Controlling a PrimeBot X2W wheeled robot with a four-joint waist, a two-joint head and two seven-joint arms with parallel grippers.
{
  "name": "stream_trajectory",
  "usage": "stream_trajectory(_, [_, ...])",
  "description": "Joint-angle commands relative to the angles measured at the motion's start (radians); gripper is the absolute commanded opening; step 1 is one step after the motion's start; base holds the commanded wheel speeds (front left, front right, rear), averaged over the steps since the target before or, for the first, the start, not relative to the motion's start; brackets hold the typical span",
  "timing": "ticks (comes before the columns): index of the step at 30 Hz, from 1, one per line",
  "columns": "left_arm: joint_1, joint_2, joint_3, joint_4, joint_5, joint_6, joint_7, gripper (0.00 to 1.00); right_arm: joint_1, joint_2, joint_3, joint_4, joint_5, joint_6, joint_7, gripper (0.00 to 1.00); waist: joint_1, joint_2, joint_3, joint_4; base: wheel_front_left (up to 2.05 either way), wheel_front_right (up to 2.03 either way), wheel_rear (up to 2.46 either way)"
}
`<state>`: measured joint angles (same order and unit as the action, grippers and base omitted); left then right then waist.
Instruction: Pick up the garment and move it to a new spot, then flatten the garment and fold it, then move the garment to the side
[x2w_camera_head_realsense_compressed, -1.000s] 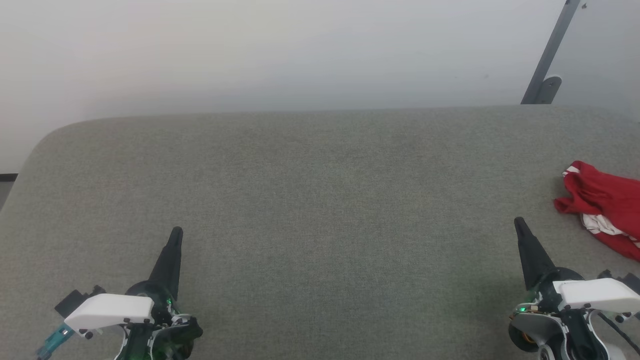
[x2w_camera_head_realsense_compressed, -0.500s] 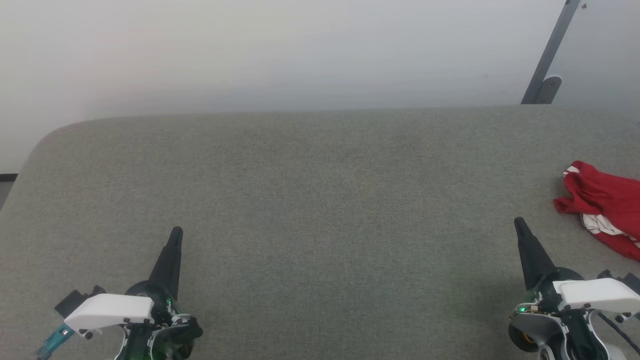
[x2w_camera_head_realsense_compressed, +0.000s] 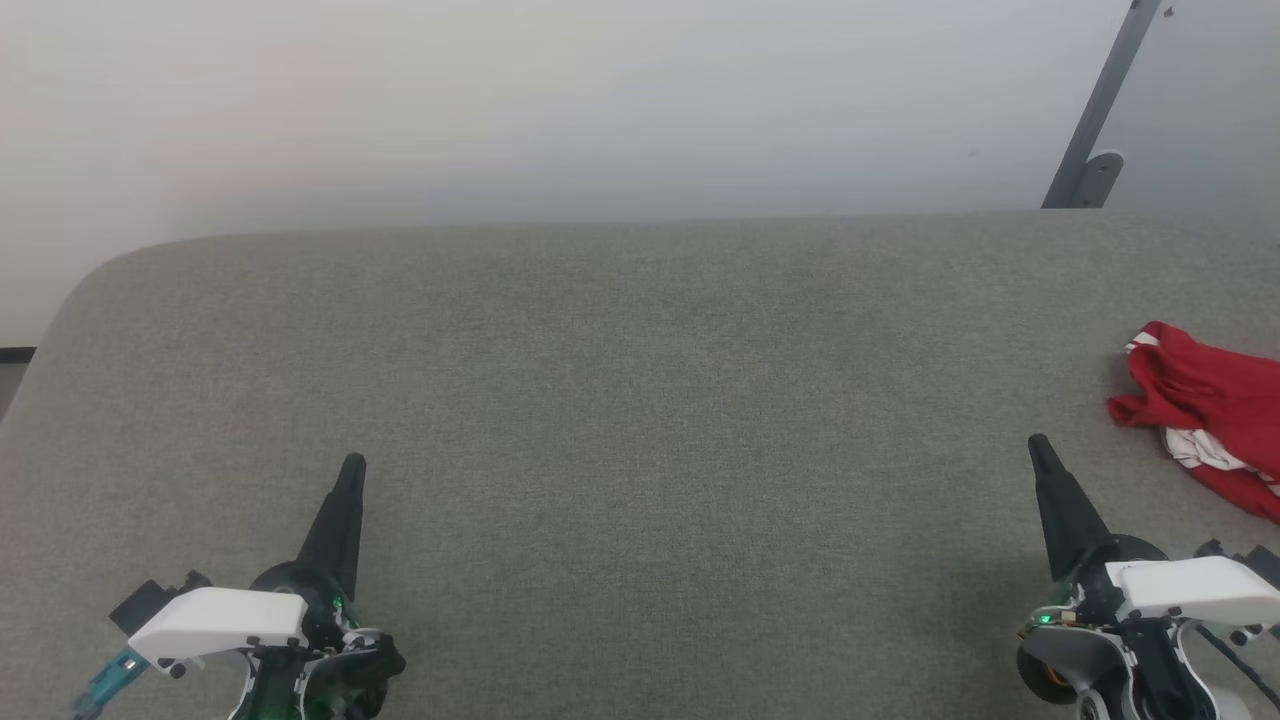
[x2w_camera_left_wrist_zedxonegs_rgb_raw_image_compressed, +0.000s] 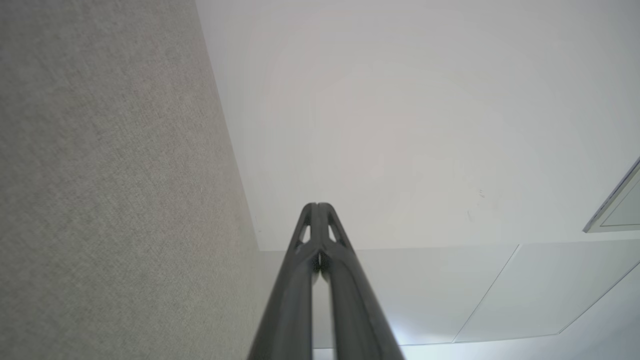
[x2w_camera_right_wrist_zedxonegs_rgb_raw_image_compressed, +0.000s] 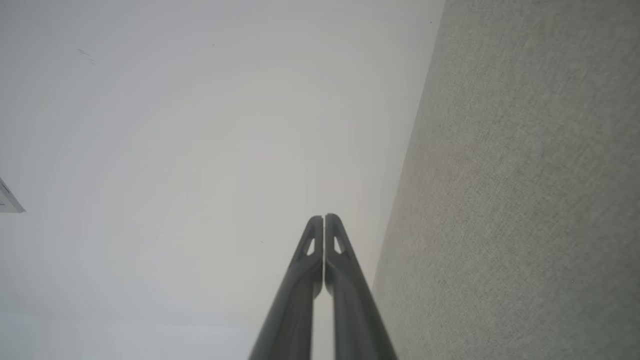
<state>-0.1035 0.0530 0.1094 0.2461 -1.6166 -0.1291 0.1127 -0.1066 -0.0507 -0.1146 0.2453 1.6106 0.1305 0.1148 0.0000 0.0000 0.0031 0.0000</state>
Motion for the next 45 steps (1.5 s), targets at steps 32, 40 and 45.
stream_trajectory(32, [-0.012, -0.003, 0.005, 0.0, 0.004, -0.003, 0.004, 0.0, -0.006, 0.003, 0.0, 0.001, 0.004, 0.0, 0.002, 0.0, 0.0, 0.0, 0.0, 0.0, 0.0, 0.0, 0.0])
stream_trajectory(40, [-0.012, -0.003, 0.006, 0.0, 0.005, -0.003, 0.003, 0.0, -0.006, 0.003, 0.0, 0.001, 0.004, 0.0, 0.002, 0.0, 0.0, 0.0, 0.0, 0.0, 0.0, 0.0, 0.0])
stream_trajectory(45, [-0.012, -0.003, 0.006, 0.0, 0.005, -0.003, 0.004, 0.0, -0.006, 0.003, 0.0, 0.001, 0.004, 0.0, 0.002, 0.0, 0.0, 0.0, 0.0, 0.0, 0.0, 0.0, 0.0])
